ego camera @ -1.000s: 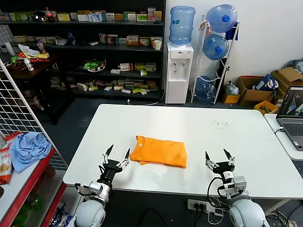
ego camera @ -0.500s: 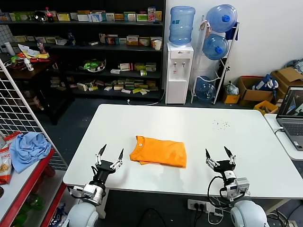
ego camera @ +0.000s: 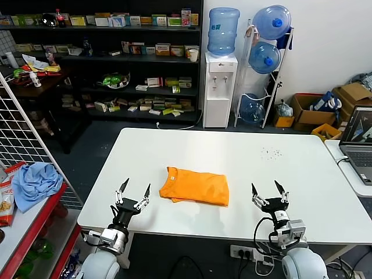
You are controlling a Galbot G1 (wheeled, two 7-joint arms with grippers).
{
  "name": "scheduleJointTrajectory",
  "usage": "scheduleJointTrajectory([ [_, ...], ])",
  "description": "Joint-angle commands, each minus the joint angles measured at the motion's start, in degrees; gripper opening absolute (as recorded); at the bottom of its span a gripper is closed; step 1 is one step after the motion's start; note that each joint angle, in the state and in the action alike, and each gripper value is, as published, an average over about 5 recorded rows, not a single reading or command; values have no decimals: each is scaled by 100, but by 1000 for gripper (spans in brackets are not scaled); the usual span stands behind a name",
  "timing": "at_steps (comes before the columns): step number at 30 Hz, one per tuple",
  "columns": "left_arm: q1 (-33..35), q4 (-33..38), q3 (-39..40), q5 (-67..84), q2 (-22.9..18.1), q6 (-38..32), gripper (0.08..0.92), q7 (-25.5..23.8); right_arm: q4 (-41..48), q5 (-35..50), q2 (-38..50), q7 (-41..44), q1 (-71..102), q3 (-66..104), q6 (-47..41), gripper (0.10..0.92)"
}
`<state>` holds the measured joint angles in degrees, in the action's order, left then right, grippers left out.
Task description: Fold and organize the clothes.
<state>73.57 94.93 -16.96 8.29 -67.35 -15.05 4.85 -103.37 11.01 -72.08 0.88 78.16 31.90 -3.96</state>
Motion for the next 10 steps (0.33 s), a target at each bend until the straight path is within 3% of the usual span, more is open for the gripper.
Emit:
scheduleJointTrajectory([
  [1,-10,37,-48,-26,-2,82,823,51,-3,-36,-48,49,-26,5,-40,823],
  [10,-18,20,-55,-27,-29,89,823,103,-8,-154,-64,38,-35,-13,-108,823],
])
